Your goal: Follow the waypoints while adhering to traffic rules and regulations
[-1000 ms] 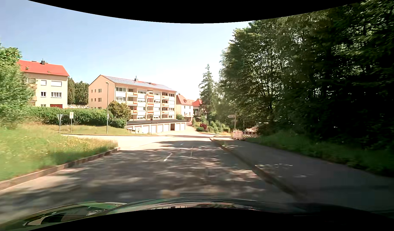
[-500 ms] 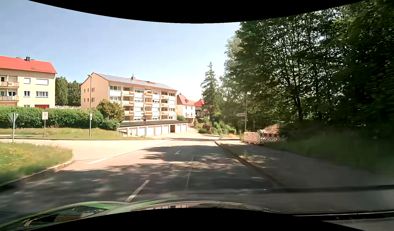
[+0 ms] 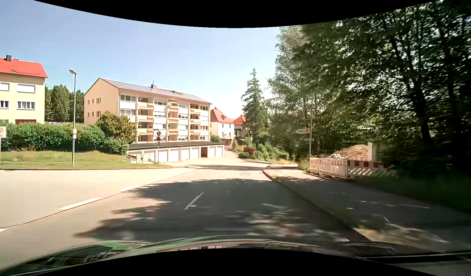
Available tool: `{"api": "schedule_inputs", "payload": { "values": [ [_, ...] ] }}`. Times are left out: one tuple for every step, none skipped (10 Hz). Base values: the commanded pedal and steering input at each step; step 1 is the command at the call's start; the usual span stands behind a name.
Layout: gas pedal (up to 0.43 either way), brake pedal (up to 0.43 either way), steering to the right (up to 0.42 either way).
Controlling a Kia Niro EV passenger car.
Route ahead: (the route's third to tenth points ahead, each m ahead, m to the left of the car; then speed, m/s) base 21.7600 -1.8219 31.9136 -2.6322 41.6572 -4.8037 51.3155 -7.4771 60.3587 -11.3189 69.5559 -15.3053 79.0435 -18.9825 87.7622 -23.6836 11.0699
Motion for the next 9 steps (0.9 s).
{"api": "schedule_inputs", "payload": {
  "values": [
    [0.0, 0.079, -0.003],
    [0.0, 0.067, -0.002],
    [0.0, 0.067, -0.001],
    [0.0, 0.073, 0.0],
    [0.0, 0.061, 0.005],
    [0.0, 0.049, 0.006],
    [0.0, 0.049, 0.007],
    [0.0, 0.043, 0.008],
    [0.0, 0.037, 0.015]
  ]
}}
